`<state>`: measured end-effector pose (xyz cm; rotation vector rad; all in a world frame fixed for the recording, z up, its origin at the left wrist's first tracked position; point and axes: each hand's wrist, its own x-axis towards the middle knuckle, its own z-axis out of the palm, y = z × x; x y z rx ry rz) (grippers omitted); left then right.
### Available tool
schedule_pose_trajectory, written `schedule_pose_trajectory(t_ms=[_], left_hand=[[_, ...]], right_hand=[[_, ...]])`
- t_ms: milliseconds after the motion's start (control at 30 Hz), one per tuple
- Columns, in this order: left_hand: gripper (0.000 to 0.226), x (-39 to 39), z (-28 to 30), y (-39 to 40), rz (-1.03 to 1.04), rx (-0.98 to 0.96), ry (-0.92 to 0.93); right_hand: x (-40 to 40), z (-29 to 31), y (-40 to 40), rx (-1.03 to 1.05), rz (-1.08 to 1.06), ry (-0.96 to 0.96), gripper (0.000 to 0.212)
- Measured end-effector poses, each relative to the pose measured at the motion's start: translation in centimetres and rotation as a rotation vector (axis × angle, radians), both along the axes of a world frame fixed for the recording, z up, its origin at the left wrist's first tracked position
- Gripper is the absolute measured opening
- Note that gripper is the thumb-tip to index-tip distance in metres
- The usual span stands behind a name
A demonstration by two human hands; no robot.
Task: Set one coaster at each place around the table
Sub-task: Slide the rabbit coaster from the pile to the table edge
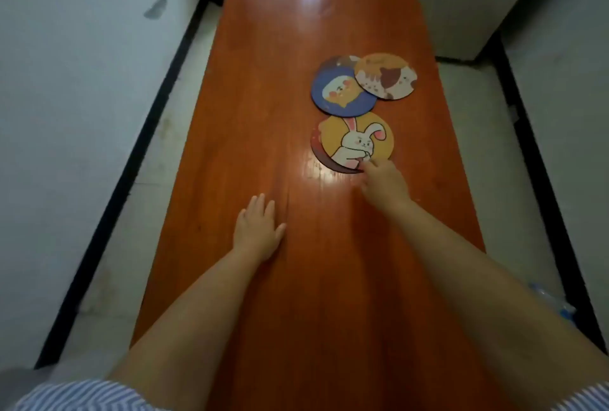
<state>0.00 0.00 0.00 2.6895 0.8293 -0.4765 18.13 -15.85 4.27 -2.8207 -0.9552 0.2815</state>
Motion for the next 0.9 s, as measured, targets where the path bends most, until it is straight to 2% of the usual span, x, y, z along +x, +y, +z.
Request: schedule_pose_trajectory(t_ms=[100,233,400,467,567,633,700,767,800,833,900], left_hand=[[0.066,-0.4,-1.2,0.1,-0.019,0.038,0.049],[0.065,-1.4,-2.3,0.2,-0.047,0.080,-0.001],[0.064,-1.7,-2.9,0.3,-0.043,0.097,-0.065],[0.063,-1.6,-3.0,0.3,-0.036,0.103,-0.083],[0.060,-1.6,-2.9,0.3,-0.029,0.134,-0.087],[0.059,-1.2,-2.8,0.4,-0.068,0.184,-0.026],[0.058,-0.8,-2.5,0.4,-0.091,0.205,0.046],[0.057,-1.0,-1.7,-0.2,-0.080,0.173,0.010],[0.055,-1.4,-1.0,-0.8,-0.049,0.129,-0.071],[0.052,-2.1,-0.4,-1.4,0.007,0.051,-0.175],[0.048,-3.8,0.4,-2.9,0.178,-0.223,-0.327]], right_hand=[[2.7,-1.2,0.9,-0.030,0.050,-0.032,0.031],[5.2,-2.5,0.9,-0.056,0.118,0.023,0.024],[6.8,-2.7,0.4,-0.124,0.318,-0.061,0.024],[6.8,-2.9,0.3,-0.129,0.320,-0.090,0.023],[6.0,-2.4,0.6,-0.003,0.206,-0.078,0.018],[4.4,-1.7,0.7,0.143,0.116,-0.092,0.016],[1.3,-1.0,0.4,0.318,0.143,-0.147,0.014],[-3.1,-0.3,-1.0,0.466,0.203,-0.201,0.014],[-5.5,-0.3,-2.1,0.495,0.220,-0.210,0.014],[-8.1,-0.4,-3.3,0.491,0.234,-0.203,0.014],[-13.4,-1.1,-5.9,0.452,0.262,-0.152,0.016]])
